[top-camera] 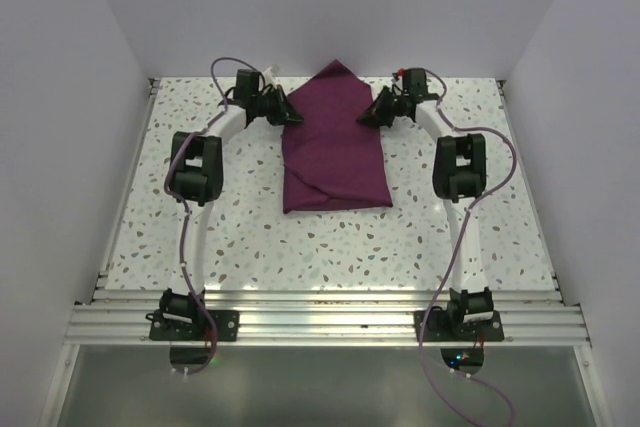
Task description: Prepare the surgical pack
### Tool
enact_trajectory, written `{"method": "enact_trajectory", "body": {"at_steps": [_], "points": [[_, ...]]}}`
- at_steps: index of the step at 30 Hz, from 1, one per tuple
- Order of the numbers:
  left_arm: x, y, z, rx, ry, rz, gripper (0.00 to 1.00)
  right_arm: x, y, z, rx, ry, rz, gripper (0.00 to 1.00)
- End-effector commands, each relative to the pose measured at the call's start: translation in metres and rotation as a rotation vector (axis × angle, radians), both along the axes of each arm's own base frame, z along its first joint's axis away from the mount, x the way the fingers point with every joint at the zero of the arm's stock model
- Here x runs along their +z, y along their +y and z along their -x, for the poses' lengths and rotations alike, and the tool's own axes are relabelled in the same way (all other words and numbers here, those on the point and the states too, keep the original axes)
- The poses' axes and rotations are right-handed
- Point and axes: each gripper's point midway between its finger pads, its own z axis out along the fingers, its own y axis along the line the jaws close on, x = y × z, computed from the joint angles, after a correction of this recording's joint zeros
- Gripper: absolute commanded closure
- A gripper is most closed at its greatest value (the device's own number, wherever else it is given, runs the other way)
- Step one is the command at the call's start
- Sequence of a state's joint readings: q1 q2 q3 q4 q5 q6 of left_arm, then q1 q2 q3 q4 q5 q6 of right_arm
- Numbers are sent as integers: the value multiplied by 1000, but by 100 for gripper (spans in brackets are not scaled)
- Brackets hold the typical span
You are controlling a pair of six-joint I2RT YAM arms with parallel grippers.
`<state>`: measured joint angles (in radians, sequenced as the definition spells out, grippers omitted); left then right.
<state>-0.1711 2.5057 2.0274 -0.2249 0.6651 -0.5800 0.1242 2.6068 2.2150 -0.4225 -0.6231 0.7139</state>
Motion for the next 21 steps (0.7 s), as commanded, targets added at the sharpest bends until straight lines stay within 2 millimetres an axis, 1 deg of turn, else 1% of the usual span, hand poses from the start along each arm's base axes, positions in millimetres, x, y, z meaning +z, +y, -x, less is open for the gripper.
{"method": "enact_trajectory", "body": {"at_steps": [1,2,3,4,5,6,7,8,9,10,11,12,13,14,15,16,17,18,19,20,21], "points": [[51,-2,-34,47,-147,93,100,57,8,-29,-44,-139,-93,100],[48,0,-39,69,-131,102,100,47,7,-34,-55,-128,-95,100],[40,-1,-40,74,-115,111,100,41,7,-37,-75,-111,-101,100],[23,-1,-41,78,-88,118,100,34,6,-39,-87,-96,-100,100],[17,2,-43,98,-64,127,100,20,5,-42,-103,-76,-99,100],[2,5,-43,115,-33,121,100,15,3,-44,-122,-63,-105,100],[-6,9,-44,135,-12,116,100,7,0,-48,-147,-60,-94,100],[-12,16,-47,162,6,131,100,3,-4,-51,-166,-52,-94,100],[-14,19,-49,170,11,147,100,-16,-7,-52,-193,-8,-101,100],[-19,22,-54,177,-2,167,100,-22,-9,-53,-206,6,-106,100],[-17,28,-58,190,6,190,100,-17,-9,-59,-211,-3,-121,100],[-25,31,-59,192,19,197,100,-35,-9,-59,-214,27,-124,100],[-22,30,-60,174,17,211,100,-34,-7,-59,-206,26,-126,100],[-13,30,-64,164,-6,216,100,-27,-6,-60,-191,14,-139,100],[-2,29,-64,150,-27,220,98,-16,-5,-61,-177,-8,-143,100],[0,28,-59,127,-40,210,96,-15,-5,-55,-163,-1,-148,100],[5,29,-55,118,-51,201,93,-7,-5,-53,-155,-9,-147,100],[32,29,-53,107,-95,195,89,21,-7,-53,-138,-56,-146,100],[26,34,-44,99,-94,162,86,21,-7,-46,-125,-43,-144,100],[34,35,-41,93,-110,143,82,30,-8,-42,-112,-49,-140,100],[57,38,-35,89,-136,122,79,37,-10,-34,-85,-53,-110,100]]}}
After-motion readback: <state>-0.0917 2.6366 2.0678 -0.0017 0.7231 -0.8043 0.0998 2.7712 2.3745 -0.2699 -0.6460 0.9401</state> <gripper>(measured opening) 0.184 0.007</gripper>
